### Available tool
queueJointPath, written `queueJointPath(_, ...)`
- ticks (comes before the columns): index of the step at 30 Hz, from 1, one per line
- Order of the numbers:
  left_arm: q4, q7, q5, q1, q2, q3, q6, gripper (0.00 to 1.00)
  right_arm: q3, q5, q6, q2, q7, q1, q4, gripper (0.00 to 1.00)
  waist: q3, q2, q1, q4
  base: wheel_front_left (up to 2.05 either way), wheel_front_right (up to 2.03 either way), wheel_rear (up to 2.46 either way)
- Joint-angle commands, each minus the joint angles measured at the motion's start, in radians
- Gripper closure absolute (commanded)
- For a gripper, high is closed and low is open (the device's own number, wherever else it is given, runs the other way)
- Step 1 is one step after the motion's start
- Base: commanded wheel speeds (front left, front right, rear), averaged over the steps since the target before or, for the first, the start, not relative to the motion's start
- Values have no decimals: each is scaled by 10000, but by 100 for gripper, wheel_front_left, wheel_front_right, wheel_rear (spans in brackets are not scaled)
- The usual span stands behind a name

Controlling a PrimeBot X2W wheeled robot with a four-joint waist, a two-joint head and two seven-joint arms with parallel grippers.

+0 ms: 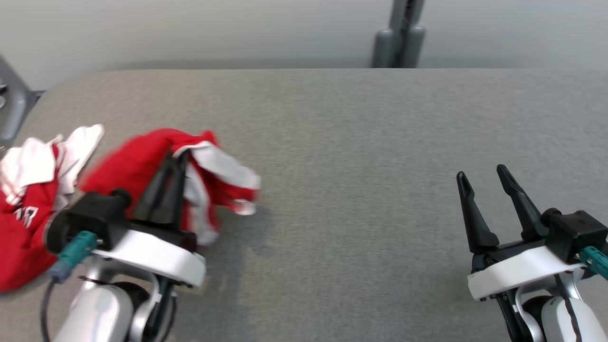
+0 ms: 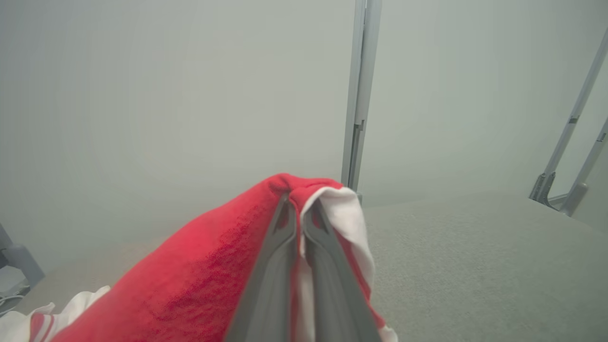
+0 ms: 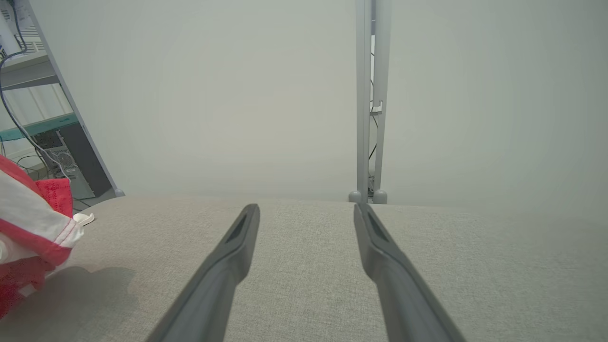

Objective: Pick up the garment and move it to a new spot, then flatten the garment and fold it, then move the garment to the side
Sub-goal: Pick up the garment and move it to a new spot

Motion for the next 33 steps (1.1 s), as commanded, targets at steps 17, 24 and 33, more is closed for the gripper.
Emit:
queueJointPath(17,2144,408,286,-1815,-1330,-2078,-920,100,116,588,3,-36,-422,-306,229,0,959,0,0,-3199,0,0,0)
queueJointPath(24,3774,307,217,-2150,-1535,-2386,-1207,100,167,831,4,-35,-725,-394,589,0,1207,0,0,-3615,0,0,0)
queueJointPath(33,4170,-592,-138,-1756,-1743,-2205,-1275,0,-108,712,4,-35,-850,-383,1077,0,813,0,0,-3040,0,0,0)
